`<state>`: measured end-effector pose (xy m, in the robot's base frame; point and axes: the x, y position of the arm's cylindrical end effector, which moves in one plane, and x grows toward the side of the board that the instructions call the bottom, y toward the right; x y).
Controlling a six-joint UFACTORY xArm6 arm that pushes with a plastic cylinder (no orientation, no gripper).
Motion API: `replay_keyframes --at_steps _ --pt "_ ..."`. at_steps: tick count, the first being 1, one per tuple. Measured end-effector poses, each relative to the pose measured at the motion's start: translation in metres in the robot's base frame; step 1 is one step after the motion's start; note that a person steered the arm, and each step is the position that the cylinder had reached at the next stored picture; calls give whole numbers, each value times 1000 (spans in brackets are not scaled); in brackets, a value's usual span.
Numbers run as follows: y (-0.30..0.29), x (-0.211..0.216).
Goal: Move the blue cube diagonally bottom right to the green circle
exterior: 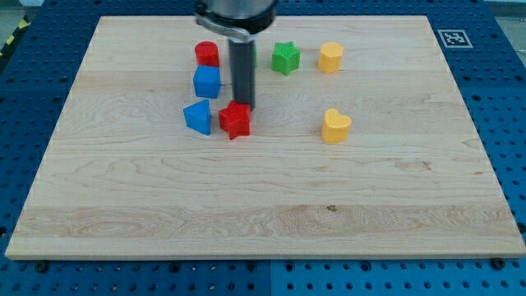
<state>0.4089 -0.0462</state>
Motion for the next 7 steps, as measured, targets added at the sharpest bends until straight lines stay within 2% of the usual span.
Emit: replay_keyframes --at_steps 2,3,4,6,7 --pt "-103 -15" --pt "-119 -46" --pt "-108 -47" --pt "-43 -35" --pt "-35 -28"
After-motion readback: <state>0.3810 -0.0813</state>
